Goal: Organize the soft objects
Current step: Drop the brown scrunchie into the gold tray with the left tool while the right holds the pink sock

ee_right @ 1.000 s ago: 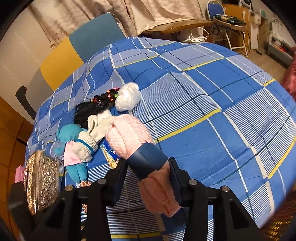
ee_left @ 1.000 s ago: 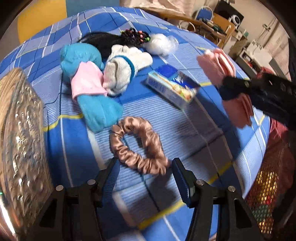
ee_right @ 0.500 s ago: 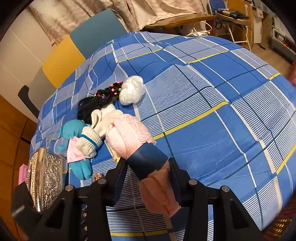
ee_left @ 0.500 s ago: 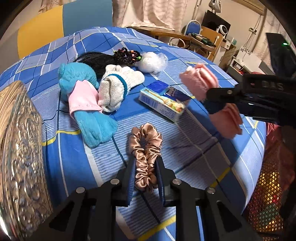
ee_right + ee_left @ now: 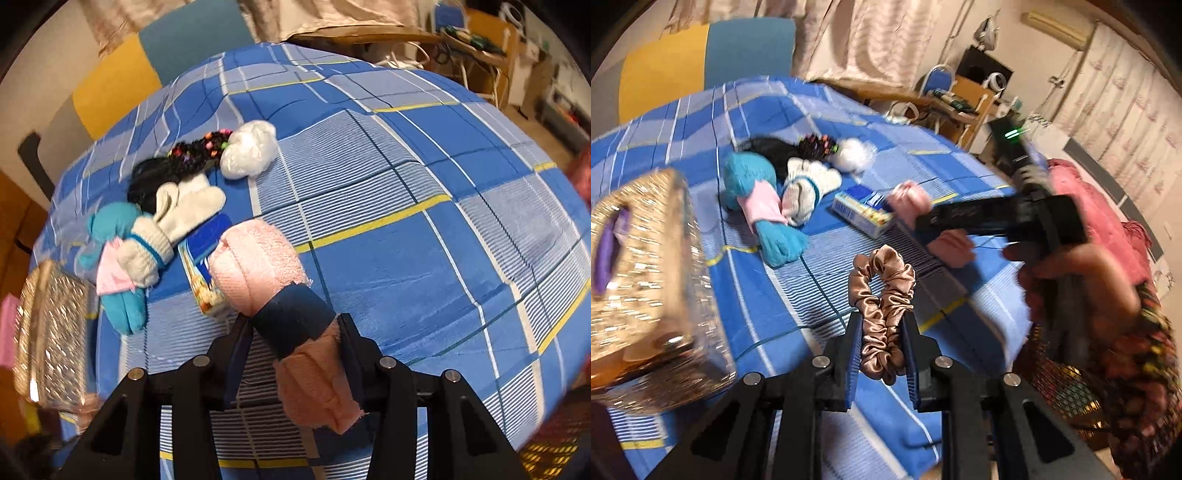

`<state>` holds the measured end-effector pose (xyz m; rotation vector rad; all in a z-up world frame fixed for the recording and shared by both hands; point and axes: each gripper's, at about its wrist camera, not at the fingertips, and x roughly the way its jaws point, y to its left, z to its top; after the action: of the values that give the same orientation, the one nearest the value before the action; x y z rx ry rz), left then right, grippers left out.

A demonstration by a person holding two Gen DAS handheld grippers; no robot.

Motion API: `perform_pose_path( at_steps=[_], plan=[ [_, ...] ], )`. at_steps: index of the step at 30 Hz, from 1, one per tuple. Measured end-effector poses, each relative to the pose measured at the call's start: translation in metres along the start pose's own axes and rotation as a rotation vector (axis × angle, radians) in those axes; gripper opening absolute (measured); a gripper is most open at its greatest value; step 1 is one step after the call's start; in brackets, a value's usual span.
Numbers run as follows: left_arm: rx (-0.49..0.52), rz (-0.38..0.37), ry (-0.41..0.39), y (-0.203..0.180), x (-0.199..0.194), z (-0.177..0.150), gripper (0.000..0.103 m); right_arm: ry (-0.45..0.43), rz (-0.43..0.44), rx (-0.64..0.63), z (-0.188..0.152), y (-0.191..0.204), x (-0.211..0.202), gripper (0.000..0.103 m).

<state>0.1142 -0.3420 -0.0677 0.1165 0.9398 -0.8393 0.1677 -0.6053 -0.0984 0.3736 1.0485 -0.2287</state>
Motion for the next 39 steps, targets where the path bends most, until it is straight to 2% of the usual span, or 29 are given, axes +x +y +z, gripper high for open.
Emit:
perform_pose_path(
  at_steps=[6,9,10,15,19,23,25,28,32,39],
  plan=[
    [-0.027,-0.002,-0.076,0.023,-0.065,-0.009,0.020,-0.022,-0.033,-0.052,-0.002,0.008,-0.002,0.045],
    [-0.064,0.027,-0.131,0.048,-0.105,-0.017,0.020,-0.061,0.014,0.004,-0.001,0.000,-0.013,0.045],
    [-0.075,0.034,-0.141,0.054,-0.111,-0.019,0.020,-0.083,0.054,0.022,0.000,-0.004,-0.018,0.045],
    [-0.184,0.143,-0.218,0.114,-0.161,-0.032,0.020,-0.162,0.092,0.011,0.001,0.000,-0.032,0.045],
    [-0.333,0.204,-0.241,0.176,-0.178,-0.042,0.020,-0.180,0.106,0.015,-0.009,0.011,-0.035,0.045],
    [-0.404,0.285,-0.211,0.228,-0.175,-0.049,0.020,-0.210,0.170,0.056,-0.027,0.021,-0.046,0.045],
    [-0.425,0.329,-0.167,0.253,-0.169,-0.051,0.020,-0.242,0.178,0.057,-0.034,0.027,-0.055,0.045],
    [-0.450,0.349,-0.132,0.282,-0.164,-0.058,0.020,-0.276,0.200,0.070,-0.046,0.034,-0.072,0.045],
    [-0.464,0.398,-0.074,0.311,-0.150,-0.062,0.020,-0.284,0.283,0.114,-0.062,0.044,-0.093,0.045],
    [-0.510,0.481,0.012,0.358,-0.130,-0.069,0.020,-0.319,0.409,0.029,-0.089,0.102,-0.141,0.045]
  ],
)
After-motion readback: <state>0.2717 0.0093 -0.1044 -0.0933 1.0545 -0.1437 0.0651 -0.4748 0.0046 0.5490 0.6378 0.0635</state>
